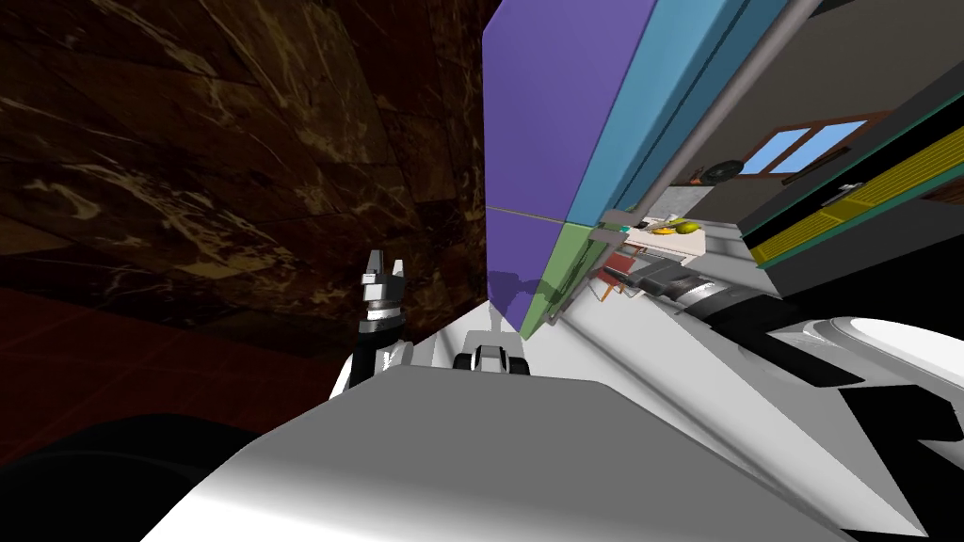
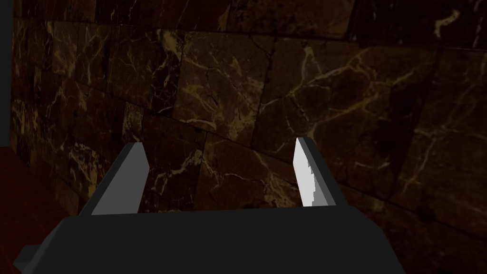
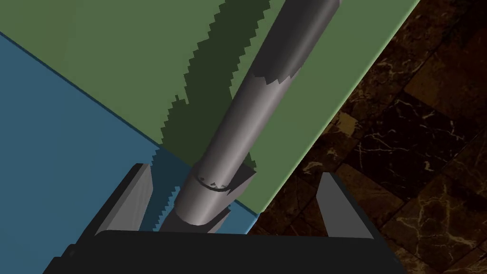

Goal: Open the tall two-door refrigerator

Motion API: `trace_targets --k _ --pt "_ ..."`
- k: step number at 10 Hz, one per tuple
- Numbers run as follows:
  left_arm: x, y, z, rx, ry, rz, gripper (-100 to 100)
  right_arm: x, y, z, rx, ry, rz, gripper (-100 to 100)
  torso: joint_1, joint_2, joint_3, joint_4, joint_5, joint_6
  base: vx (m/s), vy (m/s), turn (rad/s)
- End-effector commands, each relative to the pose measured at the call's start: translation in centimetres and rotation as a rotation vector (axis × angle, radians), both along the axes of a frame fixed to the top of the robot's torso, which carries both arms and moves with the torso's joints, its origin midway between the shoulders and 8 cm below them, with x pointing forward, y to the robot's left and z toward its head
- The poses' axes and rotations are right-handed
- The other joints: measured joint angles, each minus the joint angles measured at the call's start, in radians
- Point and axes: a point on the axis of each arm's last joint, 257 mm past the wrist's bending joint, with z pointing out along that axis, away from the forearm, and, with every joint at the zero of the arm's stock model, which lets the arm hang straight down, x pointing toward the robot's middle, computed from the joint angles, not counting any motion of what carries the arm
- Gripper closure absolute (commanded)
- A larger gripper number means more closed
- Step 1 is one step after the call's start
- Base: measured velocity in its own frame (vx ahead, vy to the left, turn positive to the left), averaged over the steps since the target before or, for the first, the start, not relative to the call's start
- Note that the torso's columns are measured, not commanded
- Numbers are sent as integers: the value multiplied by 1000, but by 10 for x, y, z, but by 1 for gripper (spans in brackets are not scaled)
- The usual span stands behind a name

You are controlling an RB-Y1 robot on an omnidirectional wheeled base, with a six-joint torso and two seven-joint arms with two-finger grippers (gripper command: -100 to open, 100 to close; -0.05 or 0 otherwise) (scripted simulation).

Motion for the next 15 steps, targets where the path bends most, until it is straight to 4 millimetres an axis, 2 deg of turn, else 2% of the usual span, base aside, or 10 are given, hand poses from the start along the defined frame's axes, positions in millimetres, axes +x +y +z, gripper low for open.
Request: trace_targets --k 1,6,8,9,11,12,14,15 --pt "0 0 0 0 0 0 0 8 -17 15 -151 -6 -23 -100 1 -1 -1 0 1 0 64 97 -58" --pt "0 0 0 0 0 0 0 21 -36 42 -356 -24 -44 -100 0 1 1 0 0 0 49 90 -48" --pt "0 0 0 0 0 0 0 20 -35 38 -334 -22 -42 -100 -3 2 1 0 -1 0 10 22 -4" --pt "0 0 0 0 0 0 0 20 -35 38 -334 -22 -42 100 -3 2 1 0 -1 0 9 -5 -1" --pt "0 0 0 1 0 0 0 18 -7 42 -334 -38 19 100 -6 5 4 -1 -3 -1 -62 -246 48" --pt "0 0 0 1 0 0 0 18 -7 42 -334 -38 19 100 -14 4 3 1 -4 1 -92 -282 60" --pt "0 0 0 1 0 0 0 13 22 42 -333 -48 88 100 -7 -1 -1 0 -2 1 -97 -313 21" --pt "0 0 0 1 0 0 0 13 22 42 -333 -48 88 100 -6 -3 -2 -1 -2 0 -67 -265 17"
